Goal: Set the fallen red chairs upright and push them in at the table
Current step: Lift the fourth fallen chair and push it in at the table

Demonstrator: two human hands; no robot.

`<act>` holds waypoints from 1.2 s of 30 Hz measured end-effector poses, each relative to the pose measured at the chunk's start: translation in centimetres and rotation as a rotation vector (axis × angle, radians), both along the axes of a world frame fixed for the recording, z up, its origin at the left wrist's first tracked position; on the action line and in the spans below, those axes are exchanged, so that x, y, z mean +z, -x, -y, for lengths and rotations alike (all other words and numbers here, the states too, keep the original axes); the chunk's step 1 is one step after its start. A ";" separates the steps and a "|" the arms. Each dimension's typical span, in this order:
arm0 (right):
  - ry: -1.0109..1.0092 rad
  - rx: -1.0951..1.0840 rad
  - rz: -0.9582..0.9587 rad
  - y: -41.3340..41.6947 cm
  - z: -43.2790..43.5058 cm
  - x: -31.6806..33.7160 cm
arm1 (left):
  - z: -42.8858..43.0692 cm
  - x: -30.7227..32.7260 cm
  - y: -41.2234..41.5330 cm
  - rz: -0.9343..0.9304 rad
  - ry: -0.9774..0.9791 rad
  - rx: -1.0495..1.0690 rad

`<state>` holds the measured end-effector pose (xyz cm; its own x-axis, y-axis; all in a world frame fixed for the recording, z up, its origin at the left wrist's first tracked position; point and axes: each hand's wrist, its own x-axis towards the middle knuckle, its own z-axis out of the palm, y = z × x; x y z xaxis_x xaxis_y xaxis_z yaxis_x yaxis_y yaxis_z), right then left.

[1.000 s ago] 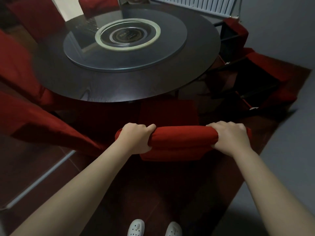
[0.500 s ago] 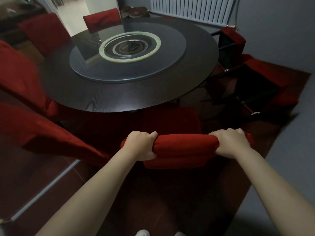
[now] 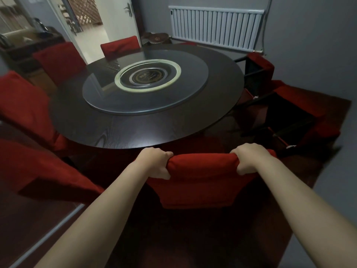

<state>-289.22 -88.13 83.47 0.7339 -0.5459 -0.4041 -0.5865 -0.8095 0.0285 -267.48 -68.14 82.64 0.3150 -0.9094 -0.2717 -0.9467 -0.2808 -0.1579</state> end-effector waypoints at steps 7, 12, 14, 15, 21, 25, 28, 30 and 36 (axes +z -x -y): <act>-0.045 -0.026 -0.028 -3.4 3.6 2.5 | 3.4 1.6 -3.3 0.016 0.060 0.043; -0.079 0.001 -0.088 -5.4 6.2 3.6 | 4.6 1.1 -4.9 0.083 0.243 0.007; -0.085 0.010 -0.097 -6.1 7.0 4.0 | 5.2 1.3 -5.4 0.078 0.253 0.007; -0.086 0.014 -0.097 -6.5 7.3 4.2 | 5.5 1.5 -5.8 0.073 0.255 0.013; -0.058 0.033 -0.054 -8.0 9.3 4.9 | 7.5 2.4 -7.3 0.120 0.281 0.008; -0.066 0.036 -0.016 -8.7 10.4 5.1 | 8.2 2.8 -8.1 0.144 0.296 0.007; -0.029 0.071 0.016 -9.2 11.1 5.1 | 8.8 3.1 -8.7 0.135 0.282 0.019; -0.015 0.083 0.044 -9.3 11.6 4.9 | 9.2 3.3 -9.0 0.139 0.281 0.021; -0.003 0.093 0.121 -9.5 12.9 4.5 | 10.0 3.7 -9.5 0.144 0.292 0.024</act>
<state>-279.75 -101.07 87.92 0.8248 -0.4721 -0.3112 -0.5078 -0.8605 -0.0406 -258.01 -78.12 86.30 0.3534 -0.9342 0.0483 -0.9132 -0.3557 -0.1989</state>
